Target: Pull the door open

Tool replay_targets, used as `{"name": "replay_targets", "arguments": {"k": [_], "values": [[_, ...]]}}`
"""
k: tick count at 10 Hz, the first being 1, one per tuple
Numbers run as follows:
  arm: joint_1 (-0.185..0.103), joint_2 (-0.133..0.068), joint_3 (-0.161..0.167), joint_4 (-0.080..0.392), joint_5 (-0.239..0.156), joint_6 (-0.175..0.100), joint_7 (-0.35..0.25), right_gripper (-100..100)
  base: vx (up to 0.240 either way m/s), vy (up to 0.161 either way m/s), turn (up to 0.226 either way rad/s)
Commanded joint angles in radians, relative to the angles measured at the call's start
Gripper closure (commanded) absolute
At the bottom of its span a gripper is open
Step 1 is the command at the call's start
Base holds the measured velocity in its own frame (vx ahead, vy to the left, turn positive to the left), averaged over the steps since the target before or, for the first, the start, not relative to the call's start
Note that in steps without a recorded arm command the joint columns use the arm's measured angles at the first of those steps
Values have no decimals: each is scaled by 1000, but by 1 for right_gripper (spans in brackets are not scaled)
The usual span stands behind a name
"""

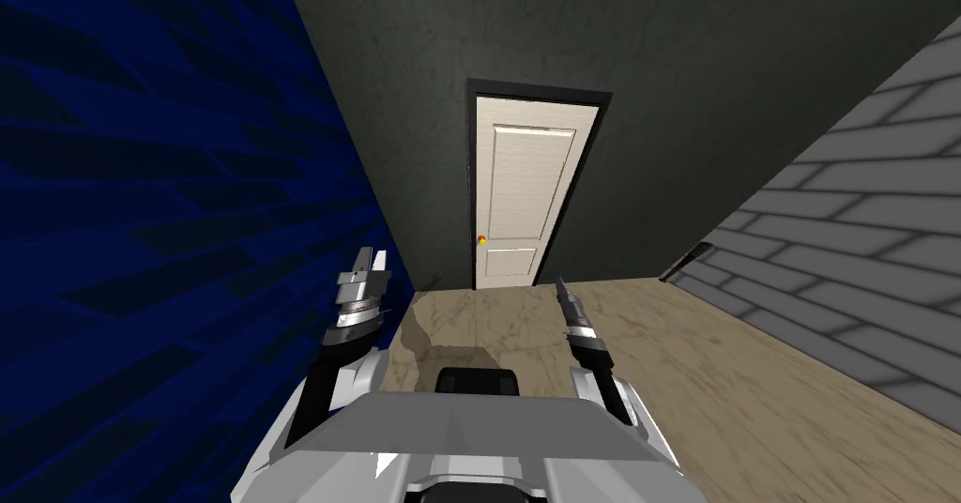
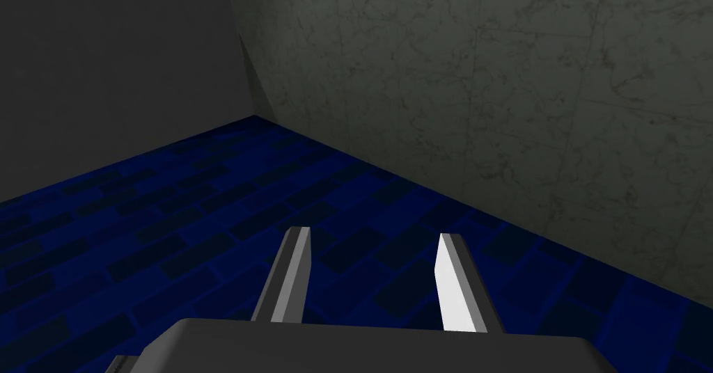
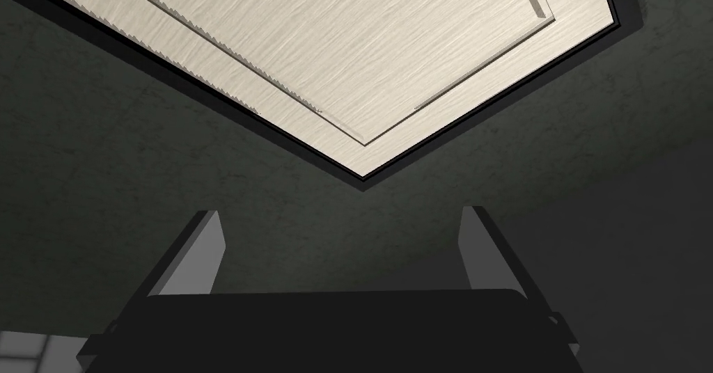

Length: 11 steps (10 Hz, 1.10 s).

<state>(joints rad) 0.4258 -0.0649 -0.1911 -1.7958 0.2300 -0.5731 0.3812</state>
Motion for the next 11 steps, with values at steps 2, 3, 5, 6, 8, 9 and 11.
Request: {"name": "replay_targets", "arguments": {"k": [2, 3, 5, 6, 8, 9, 11], "values": [[-12, -6, -21, 52, 23, -23, 45, -100, 100, 84, 55], [-17, -8, -28, 72, 32, -31, 61, -100, 113, 70, 39], [-27, -10, -43, 113, 51, -48, 96, -100, 110, 48, 48], [-32, -10, -50, 133, 61, -56, 114, -100, 96, 59, 59], [-43, -12, -65, 174, 80, -72, 148, -100, 108, 67, 52], [-48, -12, -72, 194, 89, -81, 166, -100, 124, 67, 45], [-58, -12, -87, 235, 108, -97, 201, -100, 117, 63, 52]]}}
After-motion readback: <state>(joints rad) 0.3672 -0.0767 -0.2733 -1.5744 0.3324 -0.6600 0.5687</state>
